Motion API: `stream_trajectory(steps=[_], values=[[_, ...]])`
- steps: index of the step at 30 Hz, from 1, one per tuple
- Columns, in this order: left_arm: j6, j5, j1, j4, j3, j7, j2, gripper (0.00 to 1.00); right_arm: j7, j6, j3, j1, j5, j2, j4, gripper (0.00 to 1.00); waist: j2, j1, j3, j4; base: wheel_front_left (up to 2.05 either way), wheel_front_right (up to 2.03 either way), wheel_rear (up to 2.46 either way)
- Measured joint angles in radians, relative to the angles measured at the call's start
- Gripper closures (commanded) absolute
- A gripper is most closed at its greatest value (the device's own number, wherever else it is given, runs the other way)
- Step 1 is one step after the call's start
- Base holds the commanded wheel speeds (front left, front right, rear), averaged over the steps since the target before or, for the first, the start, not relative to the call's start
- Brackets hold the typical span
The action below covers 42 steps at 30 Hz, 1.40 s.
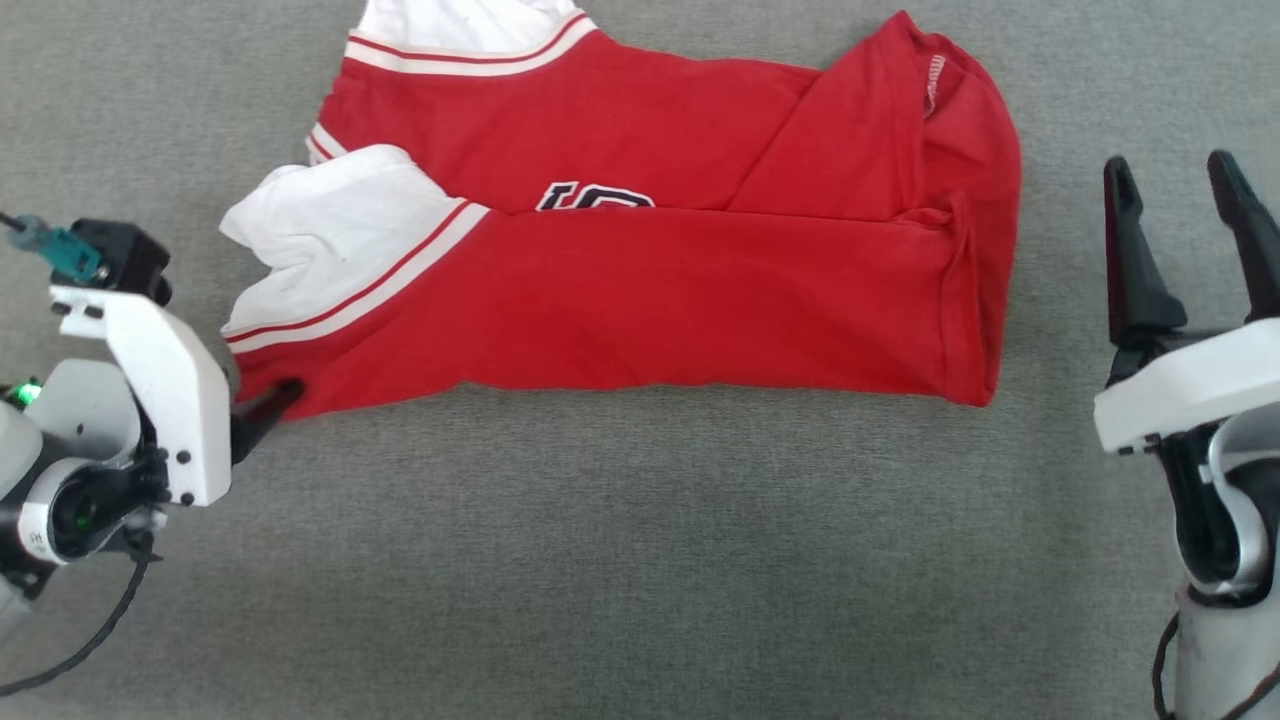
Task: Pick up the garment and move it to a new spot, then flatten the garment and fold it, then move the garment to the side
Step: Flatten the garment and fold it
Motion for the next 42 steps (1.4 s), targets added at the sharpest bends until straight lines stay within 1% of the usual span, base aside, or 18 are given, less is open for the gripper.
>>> stream_trajectory(steps=[2, 5, 7, 9, 10, 11, 12, 17, 23, 27, 34, 35, 36, 39, 42], values=[[0.007, -0.014, 0.02, 0.024, 0.006, -0.011, -0.003, 0.0, 0.014, 0.0, 0.004, 0.017, 0.003, 0.002, -0.004, 0.0, 0.0, 0.0, 0.002, -0.011, 0.0, 0.0, 0.0], [0.011, -0.046, 0.033, 0.075, 0.021, -0.03, -0.023, 0.0, 0.048, 0.0, 0.022, 0.045, 0.019, 0.004, -0.007, 0.0, 0.0, 0.0, 0.006, -0.026, 0.0, 0.0, 0.0], [0.006, -0.052, 0.033, 0.109, 0.025, -0.033, -0.038, 0.0, 0.082, 0.0, 0.035, 0.066, 0.034, 0.004, -0.005, 0.0, 0.0001, 0.0, 0.01, -0.031, 0.0, 0.0, 0.0], [-0.01, -0.062, 0.031, 0.144, 0.03, -0.035, -0.054, 0.0, 0.119, 0.0, 0.054, 0.082, 0.05, 0.005, -0.001, 0.0, 0.0, 0.0, 0.011, -0.035, 0.0, 0.0, 0.0], [-0.021, -0.07, 0.031, 0.161, 0.031, -0.033, -0.061, 0.23, 0.14, 0.0, 0.062, 0.088, 0.055, 0.005, 0.001, 0.0, 0.0001, 0.0, 0.012, -0.037, 0.0, 0.0, 0.0], [-0.032, -0.073, 0.03, 0.176, 0.031, -0.028, -0.067, 0.97, 0.161, 0.0, 0.068, 0.094, 0.06, 0.006, 0.004, 0.0, 0.0, 0.0, 0.011, -0.038, 0.0, 0.0, 0.0], [-0.041, -0.073, 0.029, 0.189, 0.031, -0.028, -0.074, 1.0, 0.183, 0.0, 0.074, 0.099, 0.066, 0.006, 0.006, 0.0, 0.0001, 0.0, 0.011, -0.038, 0.0, 0.0, 0.0], [-0.073, -0.074, 0.015, 0.235, 0.026, -0.028, -0.108, 1.0, 0.32, 0.0, 0.082, 0.116, 0.093, 0.006, 0.031, 0.0, 0.0, 0.0, 0.006, -0.029, 0.0, 0.0, 0.0], [-0.095, -0.065, 0.001, 0.255, 0.016, -0.028, -0.143, 1.0, 0.449, 0.0, 0.096, 0.111, 0.104, 0.006, 0.068, 0.0, 0.0001, 0.0, 0.002, -0.003, 0.0, 0.0, 0.0], [-0.109, -0.057, -0.008, 0.265, 0.01, -0.027, -0.163, 1.0, 0.512, 0.0, 0.11, 0.084, 0.092, 0.005, 0.1, 0.0, 0.0, 0.0, 0.002, 0.016, 0.0, 0.0, 0.0], [-0.132, -0.049, -0.016, 0.289, 0.004, -0.036, -0.191, 1.0, 0.569, 0.0, 0.125, 0.016, 0.062, 0.0, 0.189, 0.0, 0.0001, 0.0, 0.003, 0.038, 0.0, 0.0, 0.0], [-0.137, -0.044, -0.019, 0.294, 0.003, -0.04, -0.197, 1.0, 0.57, 0.0, 0.126, 0.0, 0.054, -0.001, 0.203, 0.62, 0.0, 0.0, 0.003, 0.042, 0.0, 0.0, 0.0], [-0.143, -0.042, -0.02, 0.296, 0.002, -0.044, -0.198, 1.0, 0.578, 0.0, 0.127, -0.007, 0.047, -0.001, 0.209, 1.0, 0.0001, 0.0, 0.003, 0.044, 0.0, 0.0, 0.0], [-0.152, -0.041, -0.02, 0.304, 0.001, -0.052, -0.202, 1.0, 0.606, 0.0, 0.149, -0.023, 0.053, -0.008, 0.216, 1.0, 0.0001, 0.0, -0.001, 0.047, 0.0, 0.0, 0.0], [-0.158, -0.041, -0.02, 0.301, 0.001, -0.054, -0.201, 1.0, 0.641, 0.0, 0.16, -0.03, 0.073, -0.037, 0.204, 1.0, 0.0, 0.0, -0.006, 0.048, 0.0, 0.0, 0.0]])
